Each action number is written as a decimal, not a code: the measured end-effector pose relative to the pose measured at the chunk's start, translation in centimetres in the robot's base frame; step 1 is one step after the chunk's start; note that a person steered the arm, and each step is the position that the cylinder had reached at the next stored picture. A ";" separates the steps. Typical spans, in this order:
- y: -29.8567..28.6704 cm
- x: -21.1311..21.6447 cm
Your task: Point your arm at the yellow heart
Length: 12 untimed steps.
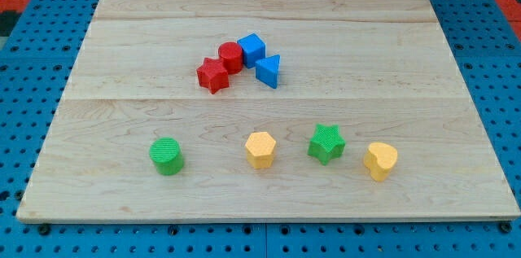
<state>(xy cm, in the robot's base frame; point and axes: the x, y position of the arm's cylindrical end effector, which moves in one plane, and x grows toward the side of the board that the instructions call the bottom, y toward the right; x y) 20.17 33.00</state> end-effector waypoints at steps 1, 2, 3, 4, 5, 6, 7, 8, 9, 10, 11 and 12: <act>0.1 0.0; 0.1 0.0; 0.1 0.4; 0.1 1.4; 0.1 4.5; -0.8 8.6; -4.3 13.3; -9.2 17.4; -10.7 19.1; -8.4 24.1; -9.7 31.1; -11.7 38.7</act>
<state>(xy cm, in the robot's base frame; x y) 58.85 21.30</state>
